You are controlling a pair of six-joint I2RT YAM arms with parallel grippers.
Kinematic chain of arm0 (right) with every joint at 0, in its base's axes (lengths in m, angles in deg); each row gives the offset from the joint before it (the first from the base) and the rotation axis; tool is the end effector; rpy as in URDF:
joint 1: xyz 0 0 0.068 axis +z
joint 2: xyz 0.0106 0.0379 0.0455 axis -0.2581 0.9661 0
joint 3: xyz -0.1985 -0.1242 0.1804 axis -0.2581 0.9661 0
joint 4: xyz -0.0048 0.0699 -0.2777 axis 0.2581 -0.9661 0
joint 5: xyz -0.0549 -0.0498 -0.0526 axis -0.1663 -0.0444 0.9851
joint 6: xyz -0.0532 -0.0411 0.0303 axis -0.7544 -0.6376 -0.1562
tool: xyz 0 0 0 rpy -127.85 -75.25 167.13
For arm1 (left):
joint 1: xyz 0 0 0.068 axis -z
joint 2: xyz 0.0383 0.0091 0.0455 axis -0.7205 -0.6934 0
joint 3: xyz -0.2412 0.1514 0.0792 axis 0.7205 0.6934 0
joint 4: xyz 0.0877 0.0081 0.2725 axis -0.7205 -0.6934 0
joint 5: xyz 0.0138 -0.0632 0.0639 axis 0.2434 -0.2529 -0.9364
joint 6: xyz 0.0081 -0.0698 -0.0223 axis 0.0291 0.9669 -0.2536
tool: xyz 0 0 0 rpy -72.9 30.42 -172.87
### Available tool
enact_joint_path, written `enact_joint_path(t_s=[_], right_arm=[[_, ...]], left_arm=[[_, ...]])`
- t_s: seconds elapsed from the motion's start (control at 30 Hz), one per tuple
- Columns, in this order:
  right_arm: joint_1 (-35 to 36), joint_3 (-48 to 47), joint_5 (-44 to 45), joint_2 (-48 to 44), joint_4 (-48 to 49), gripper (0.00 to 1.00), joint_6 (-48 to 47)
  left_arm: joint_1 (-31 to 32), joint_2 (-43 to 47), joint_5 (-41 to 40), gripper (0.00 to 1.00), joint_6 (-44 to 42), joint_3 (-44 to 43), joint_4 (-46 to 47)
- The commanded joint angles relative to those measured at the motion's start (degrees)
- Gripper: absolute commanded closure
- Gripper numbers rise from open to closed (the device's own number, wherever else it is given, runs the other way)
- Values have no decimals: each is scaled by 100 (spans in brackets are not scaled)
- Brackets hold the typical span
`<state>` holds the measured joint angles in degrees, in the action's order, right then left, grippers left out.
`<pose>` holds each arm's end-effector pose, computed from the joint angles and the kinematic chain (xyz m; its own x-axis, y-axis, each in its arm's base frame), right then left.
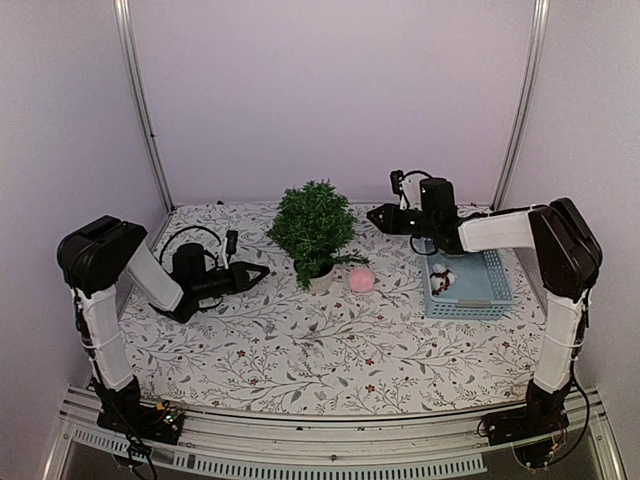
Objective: Decorate the small christmas tree
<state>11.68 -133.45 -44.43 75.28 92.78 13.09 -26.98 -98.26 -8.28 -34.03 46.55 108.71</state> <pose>0.4425 0.2449 0.1974 -0.5224 0.1094 -0.8457 -0.5563 0.7079 0.4353 0.3378 -0.1548 0.0879 -0.6966 -0.3003 -0.6516 0.4591 0.5114 -0.7264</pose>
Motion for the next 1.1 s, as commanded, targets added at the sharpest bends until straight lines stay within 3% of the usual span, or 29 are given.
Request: enact_joint_path(t_s=[0.0, 0.23, 0.4, 0.67, 1.07], right_arm=[[-309, 104, 221, -1055, -735, 74, -575], [-1021, 579, 159, -2191, -2168, 67, -1158], [-1284, 1040, 256, -2524, -3045, 67, -1623], [-1477, 1277, 424, -1975, -3638, 72, -1683], [-1483, 1400, 1111, -1385, -3698, 75, -1527]], left_arm=[[-89, 829, -658, 80, -400, 165, -504], [-57, 2084, -1454, 70, -1354, 40, -2181], [-19, 2804, -1750, 68, -1712, -28, -2941], [208, 3469, -1912, 66, -1903, -115, -3487], [371, 3404, -1978, 65, -1924, -213, -3544]])
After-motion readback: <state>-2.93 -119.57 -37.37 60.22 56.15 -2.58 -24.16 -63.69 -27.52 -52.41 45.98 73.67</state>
